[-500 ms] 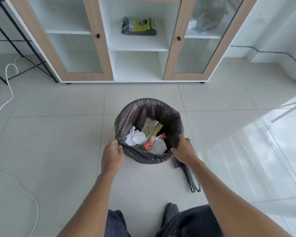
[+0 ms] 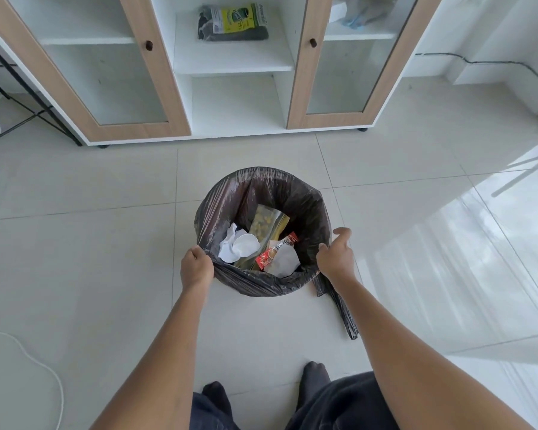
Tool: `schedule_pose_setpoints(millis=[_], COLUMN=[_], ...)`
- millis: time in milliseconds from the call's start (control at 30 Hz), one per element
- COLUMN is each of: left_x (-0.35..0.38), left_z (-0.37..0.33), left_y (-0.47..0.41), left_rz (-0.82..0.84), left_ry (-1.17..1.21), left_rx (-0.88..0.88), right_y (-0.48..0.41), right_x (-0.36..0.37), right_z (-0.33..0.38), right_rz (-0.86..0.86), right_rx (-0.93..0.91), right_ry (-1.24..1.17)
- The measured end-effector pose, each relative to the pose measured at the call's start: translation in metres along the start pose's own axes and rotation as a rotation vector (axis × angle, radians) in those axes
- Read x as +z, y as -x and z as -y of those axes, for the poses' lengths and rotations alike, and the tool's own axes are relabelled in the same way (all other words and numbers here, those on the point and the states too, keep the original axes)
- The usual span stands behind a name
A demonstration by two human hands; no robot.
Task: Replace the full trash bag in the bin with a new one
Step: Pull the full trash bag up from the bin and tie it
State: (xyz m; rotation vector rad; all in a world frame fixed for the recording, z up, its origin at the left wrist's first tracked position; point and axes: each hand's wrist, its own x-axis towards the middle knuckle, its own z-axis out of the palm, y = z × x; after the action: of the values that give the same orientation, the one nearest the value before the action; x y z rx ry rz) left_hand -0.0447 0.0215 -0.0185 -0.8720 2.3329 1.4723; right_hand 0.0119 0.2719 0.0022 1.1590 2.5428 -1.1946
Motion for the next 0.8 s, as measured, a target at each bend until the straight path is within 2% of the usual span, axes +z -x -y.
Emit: schedule_pose_setpoints(millis=[200, 367, 600, 800], left_x=[-0.009, -0.018, -0.022, -0.021], left_z=[0.003, 0.003, 0.004, -0.001], left_y=[-0.005, -0.008, 0.002, 0.01], left_rz=[0.008, 0.034, 0.011, 0.023], left_ry=[0.067, 0.043, 0.133, 0.158], left_rx=[-0.075, -0.121, -0.242, -0.259], right_y=[-0.008, -0.013, -0.017, -0.016], right_x=[0.0, -0.006, -0.01, -0.012], right_z=[-0.003, -0.005, -0.004, -0.002], right_rz=[0.076, 0.071, 0.208, 0.302], right_rx=[0.095, 0.224, 0.488, 0.52], right_ry=[0.007, -0.163, -0.464, -0.524])
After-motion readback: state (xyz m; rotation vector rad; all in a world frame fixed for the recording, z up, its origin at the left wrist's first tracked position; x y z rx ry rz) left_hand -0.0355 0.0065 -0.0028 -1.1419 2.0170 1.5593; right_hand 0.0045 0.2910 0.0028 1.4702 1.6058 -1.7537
